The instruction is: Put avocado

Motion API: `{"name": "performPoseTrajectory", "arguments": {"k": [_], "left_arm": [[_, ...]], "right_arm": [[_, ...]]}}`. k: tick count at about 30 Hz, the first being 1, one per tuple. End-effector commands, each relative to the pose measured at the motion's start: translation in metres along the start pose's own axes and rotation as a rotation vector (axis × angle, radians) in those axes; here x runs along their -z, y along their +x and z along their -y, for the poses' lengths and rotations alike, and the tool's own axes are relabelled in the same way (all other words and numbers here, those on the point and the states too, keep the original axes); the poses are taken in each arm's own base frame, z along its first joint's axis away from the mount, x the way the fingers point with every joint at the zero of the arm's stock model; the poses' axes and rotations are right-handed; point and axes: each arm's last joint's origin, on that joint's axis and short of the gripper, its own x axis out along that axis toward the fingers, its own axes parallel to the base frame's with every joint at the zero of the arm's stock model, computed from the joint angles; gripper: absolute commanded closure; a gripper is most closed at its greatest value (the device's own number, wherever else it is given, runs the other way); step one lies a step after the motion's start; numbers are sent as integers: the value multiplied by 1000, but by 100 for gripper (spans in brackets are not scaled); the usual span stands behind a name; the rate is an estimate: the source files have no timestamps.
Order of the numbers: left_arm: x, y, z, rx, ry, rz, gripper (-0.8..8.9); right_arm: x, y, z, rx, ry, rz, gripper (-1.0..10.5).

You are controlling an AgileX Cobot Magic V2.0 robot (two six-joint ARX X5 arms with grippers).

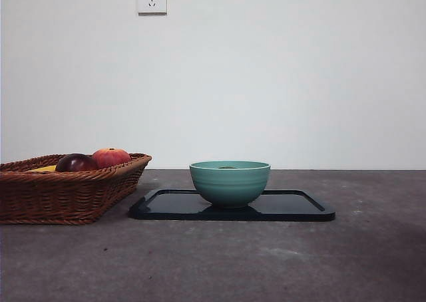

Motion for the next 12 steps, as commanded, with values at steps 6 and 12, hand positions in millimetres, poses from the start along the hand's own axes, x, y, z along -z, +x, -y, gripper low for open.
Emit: {"name": "performPoseTrajectory", "arguments": {"k": [6, 12], "left_arm": [[8, 2, -1, -5, 7, -28, 795], [8, 2, -1, -5, 7, -28, 795]], "right_arm": [[0, 0, 0, 4, -9, 12, 928], [0, 0, 0, 4, -9, 12, 928]]}}
